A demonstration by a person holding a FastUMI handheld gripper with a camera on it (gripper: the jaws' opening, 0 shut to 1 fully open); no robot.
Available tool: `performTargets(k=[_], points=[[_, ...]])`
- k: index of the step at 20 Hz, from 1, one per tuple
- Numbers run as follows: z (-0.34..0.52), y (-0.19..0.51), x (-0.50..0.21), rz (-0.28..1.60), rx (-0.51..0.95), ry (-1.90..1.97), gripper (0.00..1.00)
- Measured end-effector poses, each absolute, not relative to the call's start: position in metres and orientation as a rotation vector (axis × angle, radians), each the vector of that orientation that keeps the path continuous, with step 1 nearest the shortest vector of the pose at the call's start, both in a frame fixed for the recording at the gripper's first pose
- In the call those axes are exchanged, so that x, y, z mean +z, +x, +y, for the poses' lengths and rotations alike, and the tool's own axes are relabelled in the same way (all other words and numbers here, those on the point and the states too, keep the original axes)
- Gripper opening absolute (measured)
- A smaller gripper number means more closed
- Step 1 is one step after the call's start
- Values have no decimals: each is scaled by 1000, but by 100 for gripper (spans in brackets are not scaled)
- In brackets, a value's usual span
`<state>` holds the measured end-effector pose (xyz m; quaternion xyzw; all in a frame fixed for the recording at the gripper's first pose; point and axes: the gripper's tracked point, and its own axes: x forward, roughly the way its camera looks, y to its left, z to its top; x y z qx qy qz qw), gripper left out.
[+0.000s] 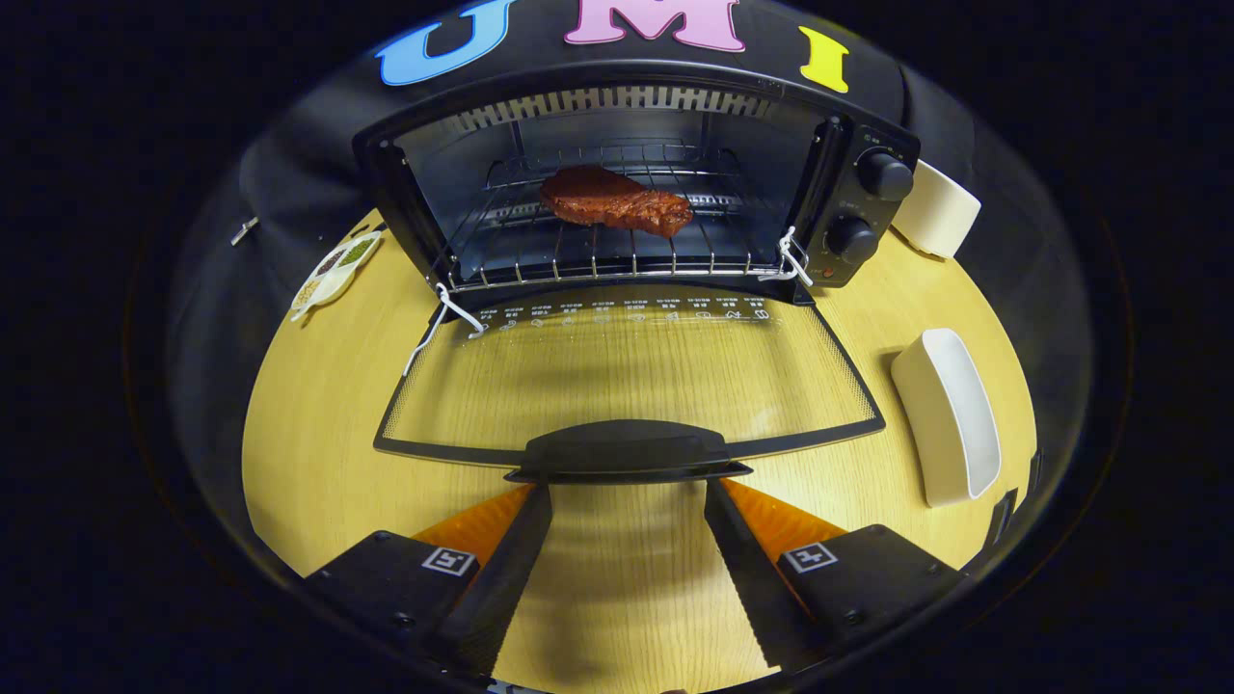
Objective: Open the toaster oven, put the food inside, and close the toaster oven door.
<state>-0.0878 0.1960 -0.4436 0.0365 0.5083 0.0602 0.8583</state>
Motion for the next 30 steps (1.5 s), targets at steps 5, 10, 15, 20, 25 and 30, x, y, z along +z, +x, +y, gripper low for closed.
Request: performTargets(k=[5,10,15,20,25,30], points=[[194,-88,-419,993,142,107,99],[193,-83,-393,914,154,151,99],[192,-66,-355,837,153,211,100],[179,-37,-315,747,132,203,99],[169,-25,-299,717,129,206,98],[157,-27,-280,674,127,221,99]])
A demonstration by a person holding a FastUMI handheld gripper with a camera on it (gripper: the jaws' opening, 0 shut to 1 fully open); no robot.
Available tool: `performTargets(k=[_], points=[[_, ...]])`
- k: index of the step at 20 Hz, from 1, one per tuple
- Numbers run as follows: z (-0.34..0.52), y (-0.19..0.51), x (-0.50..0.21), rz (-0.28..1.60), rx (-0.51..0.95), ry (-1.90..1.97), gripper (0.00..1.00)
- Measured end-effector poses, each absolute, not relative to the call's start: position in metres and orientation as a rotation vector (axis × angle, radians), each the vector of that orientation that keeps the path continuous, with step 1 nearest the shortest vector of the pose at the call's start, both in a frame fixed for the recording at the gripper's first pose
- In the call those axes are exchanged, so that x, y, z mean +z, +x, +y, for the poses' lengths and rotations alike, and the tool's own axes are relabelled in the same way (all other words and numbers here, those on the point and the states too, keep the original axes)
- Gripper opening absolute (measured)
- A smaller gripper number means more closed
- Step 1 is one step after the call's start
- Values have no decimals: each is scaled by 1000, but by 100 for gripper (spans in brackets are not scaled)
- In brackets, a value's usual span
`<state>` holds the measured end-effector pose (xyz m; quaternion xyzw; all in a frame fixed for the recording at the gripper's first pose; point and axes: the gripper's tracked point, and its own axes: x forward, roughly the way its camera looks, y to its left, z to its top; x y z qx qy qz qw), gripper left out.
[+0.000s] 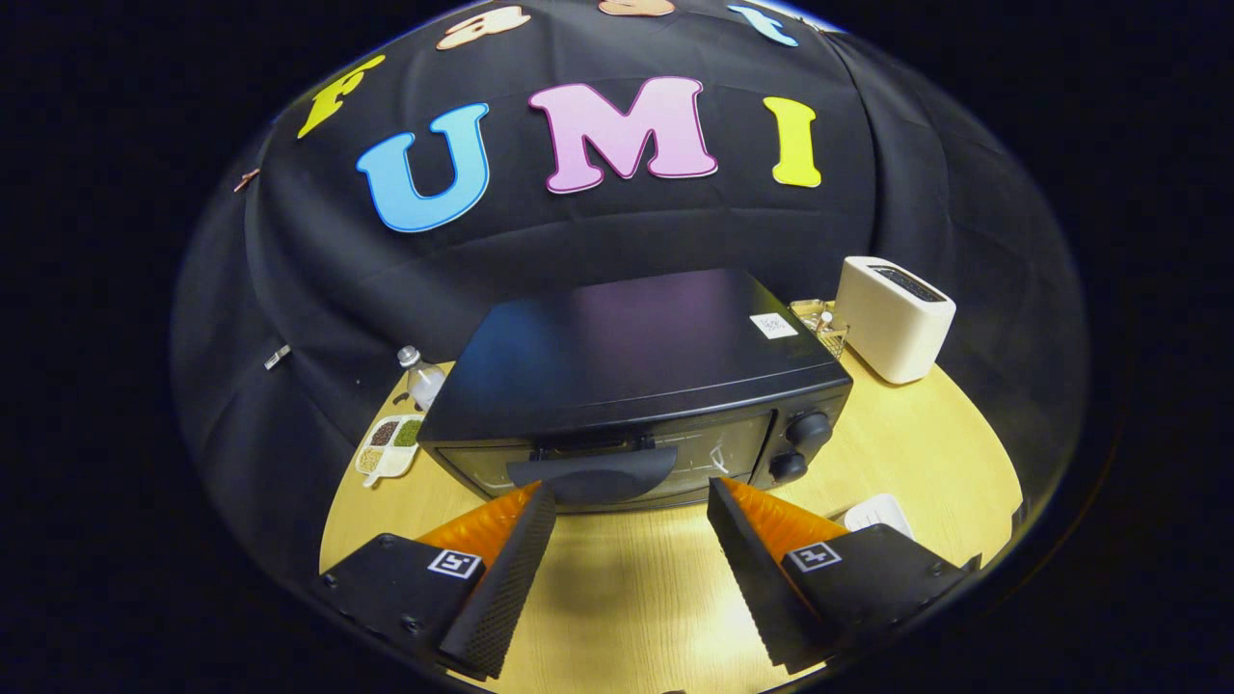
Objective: Open the toaster oven, put the food inside, and close the toaster oven door.
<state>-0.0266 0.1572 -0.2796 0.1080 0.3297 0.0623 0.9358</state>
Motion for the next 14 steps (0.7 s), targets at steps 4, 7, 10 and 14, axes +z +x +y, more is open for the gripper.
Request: performTargets(k=[4,7,10,14], points=[[140,-24,-246,584,135,184,98],[126,-19,-209,511,147,164,98],[116,-16,-164,445,155,190,98],[92,-12,-95,298,137,209,98]])
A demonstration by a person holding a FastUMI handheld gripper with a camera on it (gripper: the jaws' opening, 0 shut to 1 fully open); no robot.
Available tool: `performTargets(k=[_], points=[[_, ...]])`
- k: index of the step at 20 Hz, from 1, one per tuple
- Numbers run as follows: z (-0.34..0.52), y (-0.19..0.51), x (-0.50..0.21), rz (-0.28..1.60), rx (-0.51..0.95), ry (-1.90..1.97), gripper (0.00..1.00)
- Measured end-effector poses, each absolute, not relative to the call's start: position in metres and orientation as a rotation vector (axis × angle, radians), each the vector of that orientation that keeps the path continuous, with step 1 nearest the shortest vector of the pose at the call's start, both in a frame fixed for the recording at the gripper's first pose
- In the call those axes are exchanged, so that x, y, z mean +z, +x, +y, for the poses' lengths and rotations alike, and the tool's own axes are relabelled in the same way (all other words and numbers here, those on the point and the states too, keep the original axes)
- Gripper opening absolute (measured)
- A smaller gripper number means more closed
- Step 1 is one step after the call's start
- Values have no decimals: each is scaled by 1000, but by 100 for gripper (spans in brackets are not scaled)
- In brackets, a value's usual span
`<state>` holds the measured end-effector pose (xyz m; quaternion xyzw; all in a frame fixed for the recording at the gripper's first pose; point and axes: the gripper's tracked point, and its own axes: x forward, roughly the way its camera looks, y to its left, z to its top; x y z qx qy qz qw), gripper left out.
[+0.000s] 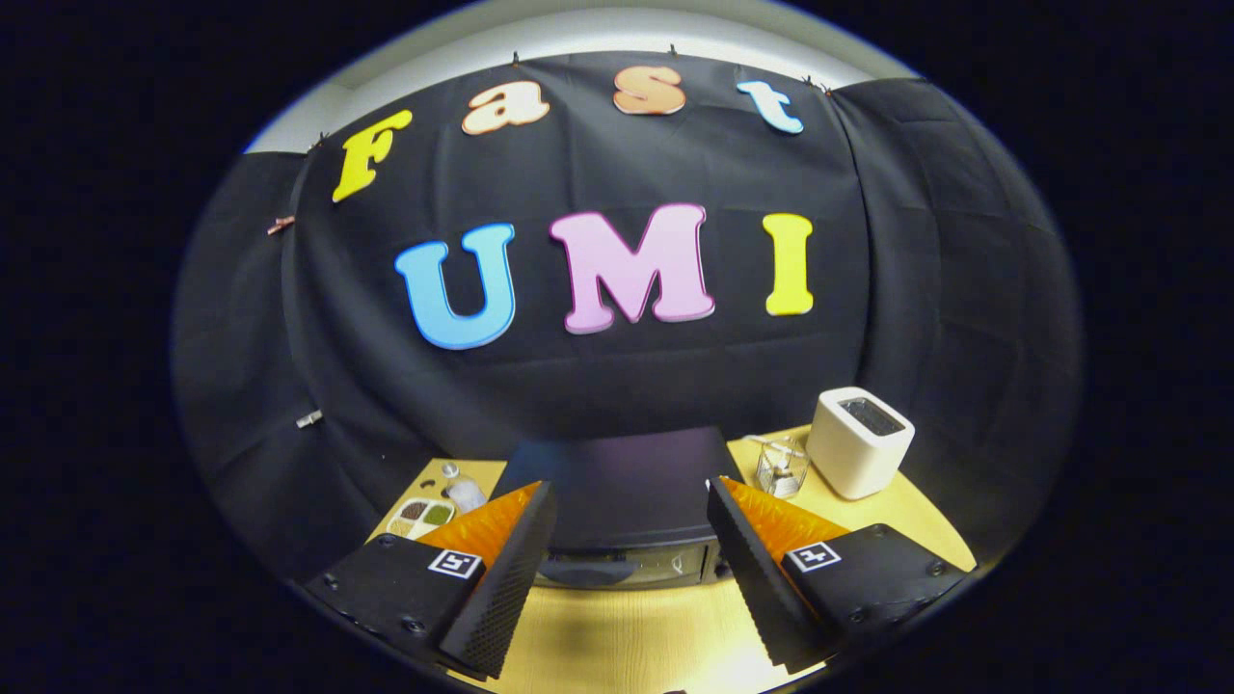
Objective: Open the toaster oven, put the food inside, and close the toaster oven door.
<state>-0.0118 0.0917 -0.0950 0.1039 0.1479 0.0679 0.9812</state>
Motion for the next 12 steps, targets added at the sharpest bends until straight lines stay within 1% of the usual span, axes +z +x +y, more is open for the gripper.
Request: performTargets(k=[2,6,9,12], points=[[74,-12,-63,222,115,184,98],[42,-14,-19,137,84,115,98],[24,-20,2,96,59,84,98],[16,-32,12,88,68,77,98]])
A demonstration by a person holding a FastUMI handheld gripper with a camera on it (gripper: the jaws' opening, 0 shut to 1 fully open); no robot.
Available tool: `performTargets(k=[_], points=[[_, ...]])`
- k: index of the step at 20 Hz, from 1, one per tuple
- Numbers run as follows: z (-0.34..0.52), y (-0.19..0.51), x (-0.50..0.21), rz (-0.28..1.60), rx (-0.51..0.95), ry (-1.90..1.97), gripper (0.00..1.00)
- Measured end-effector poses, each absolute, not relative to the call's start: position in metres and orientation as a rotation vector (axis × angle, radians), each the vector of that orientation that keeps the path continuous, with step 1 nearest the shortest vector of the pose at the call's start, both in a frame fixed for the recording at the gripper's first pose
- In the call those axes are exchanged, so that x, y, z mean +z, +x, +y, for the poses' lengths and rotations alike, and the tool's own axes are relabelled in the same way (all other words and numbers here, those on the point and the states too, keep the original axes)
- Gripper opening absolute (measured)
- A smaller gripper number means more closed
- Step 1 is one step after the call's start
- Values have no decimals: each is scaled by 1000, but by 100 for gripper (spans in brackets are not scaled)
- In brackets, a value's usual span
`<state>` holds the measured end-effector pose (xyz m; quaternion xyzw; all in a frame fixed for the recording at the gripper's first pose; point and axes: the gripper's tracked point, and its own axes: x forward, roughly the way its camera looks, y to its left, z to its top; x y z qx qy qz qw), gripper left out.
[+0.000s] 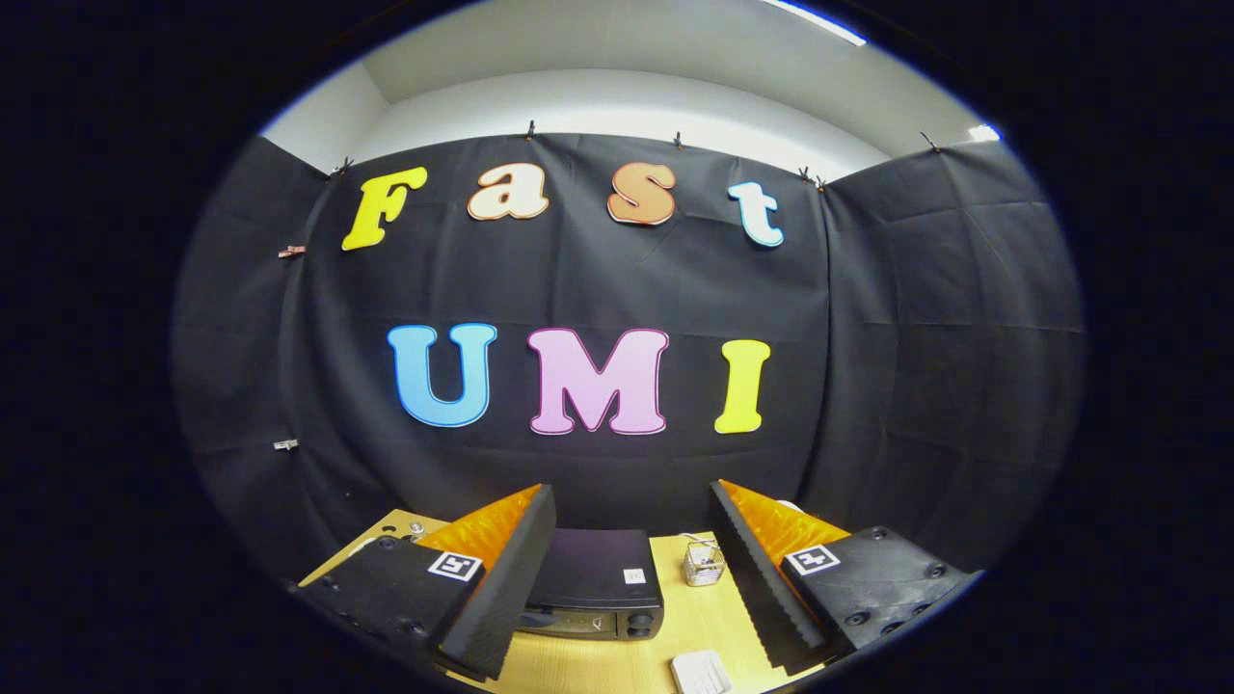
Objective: Open the toaster oven, put the food inside, and close the toaster oven door.
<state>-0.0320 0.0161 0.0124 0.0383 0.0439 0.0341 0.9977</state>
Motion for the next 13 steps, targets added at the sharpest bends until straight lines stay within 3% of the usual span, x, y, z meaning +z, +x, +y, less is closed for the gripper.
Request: performTargets(k=[13], points=[[-1,-59,30,57,41,81,97]])
